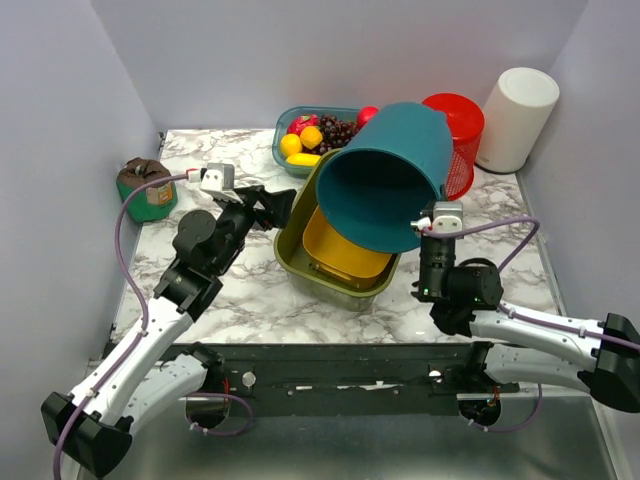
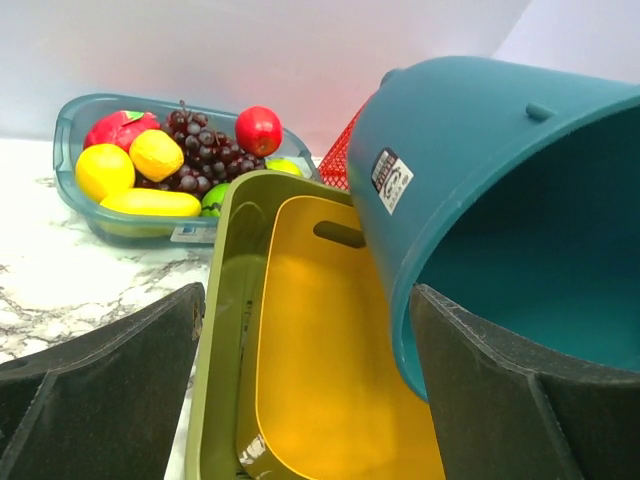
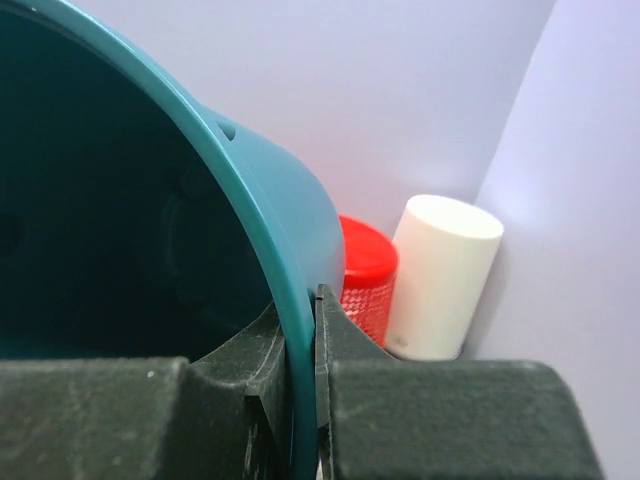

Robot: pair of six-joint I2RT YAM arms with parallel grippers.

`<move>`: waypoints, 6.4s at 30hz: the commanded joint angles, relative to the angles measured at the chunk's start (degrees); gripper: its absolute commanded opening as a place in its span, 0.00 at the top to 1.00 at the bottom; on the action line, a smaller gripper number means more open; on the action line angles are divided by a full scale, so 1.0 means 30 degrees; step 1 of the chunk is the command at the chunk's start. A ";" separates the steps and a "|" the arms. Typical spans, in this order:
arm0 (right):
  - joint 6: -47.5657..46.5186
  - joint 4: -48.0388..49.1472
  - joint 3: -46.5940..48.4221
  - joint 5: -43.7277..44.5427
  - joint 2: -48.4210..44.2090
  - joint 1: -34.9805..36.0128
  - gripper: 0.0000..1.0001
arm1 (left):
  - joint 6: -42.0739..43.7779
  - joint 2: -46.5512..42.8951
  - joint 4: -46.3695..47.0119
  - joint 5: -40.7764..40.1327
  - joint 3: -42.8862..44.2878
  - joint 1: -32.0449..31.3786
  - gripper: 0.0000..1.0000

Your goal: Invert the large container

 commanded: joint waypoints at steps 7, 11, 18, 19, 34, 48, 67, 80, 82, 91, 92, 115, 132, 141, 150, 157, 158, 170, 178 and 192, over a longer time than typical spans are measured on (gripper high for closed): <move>-0.7082 0.8158 0.0064 -0.3032 -0.2923 -0.0410 0.99 | 0.0314 0.3297 -0.4271 -0.0967 0.2817 -0.0078 0.05; -0.8634 0.8129 -0.0755 -0.3152 -0.3773 -0.1639 0.99 | -0.0066 0.4295 -0.4830 -0.1172 0.2996 -0.0049 0.05; -0.8785 0.8158 -0.2866 -0.2769 -0.5558 -0.6207 0.99 | 0.0022 0.6549 -0.5592 -0.0646 0.3758 -0.0049 0.05; -0.8960 0.8158 -0.2866 -0.2885 -0.5793 -0.6357 0.99 | 0.0021 0.6814 -0.5679 -0.0588 0.3962 -0.0049 0.05; -1.3531 0.8187 -0.3921 -0.3033 -0.4042 -0.8995 0.99 | 0.0138 1.1295 -0.6004 0.1579 0.4843 0.0244 0.08; -1.2301 0.8158 -0.4478 -0.2038 -0.3162 -0.9171 0.99 | -0.0770 0.9487 -0.7844 -0.1639 0.2237 0.1093 1.00; -0.9753 0.8158 -0.4448 0.0862 0.3315 -0.9142 0.99 | 0.1047 0.2949 -1.1247 -0.0034 0.3289 0.4726 0.01; -0.6943 0.8099 -0.3804 0.7307 0.6095 -0.5306 0.99 | 0.0901 0.3271 -1.1626 0.1580 0.5249 0.4697 0.01; -0.5947 0.8070 -0.3570 0.8244 0.6304 -0.4778 0.90 | 0.0813 0.3388 -1.1716 0.2018 0.5544 0.4726 0.01; -0.4567 0.8041 -0.3073 1.0177 0.6155 -0.2639 0.23 | 0.0490 0.3710 -1.1716 0.2664 0.6219 0.4726 0.01; -0.4596 0.8041 -0.2549 1.0499 0.6390 -0.2551 0.21 | 0.0403 0.3769 -1.1657 0.2723 0.6190 0.4726 0.01; 0.4950 -0.2641 0.2083 0.1534 0.2927 0.3075 0.01 | -0.0388 0.2892 -1.0632 0.2870 0.5810 0.4697 0.01; 1.7954 -2.0256 0.6920 -1.0470 -0.2244 -0.9561 0.01 | -0.1912 0.3240 -0.9401 0.5187 0.7183 0.3010 0.01; 2.2410 -2.6031 0.7131 -1.2202 -0.3626 -1.8447 0.02 | -0.2029 1.0179 -0.7586 0.1787 1.2338 -0.5026 0.01; 2.6277 -2.7936 0.4460 -1.6770 -0.3890 -2.6826 0.02 | -0.2819 1.6304 -0.7203 0.2313 1.6734 -0.7546 0.01; 2.8916 -2.6447 0.2792 -2.1655 -0.3070 -3.0086 0.02 | -0.3376 2.0053 -0.7614 0.1962 1.9460 -0.7959 0.01; 2.9238 -2.5485 0.2353 -2.2014 -0.3071 -3.0350 0.02 | -0.3406 2.0291 -0.7643 0.1730 1.9723 -0.7988 0.01; 3.1586 -2.1961 0.1089 -2.5093 -0.2163 -3.3019 0.02 | -0.4608 2.3485 -0.5535 0.2634 2.0866 -0.7988 0.01; 3.2109 -2.0701 0.0592 -2.6000 -0.1402 -3.3427 0.03 | -0.5808 2.4950 -0.3866 0.4390 2.1250 -0.7521 0.40; 3.4135 -1.8239 -0.1312 -2.7585 -0.1633 -3.4513 0.09 | -0.6190 2.1144 -0.1610 0.5183 1.4162 -0.6378 0.82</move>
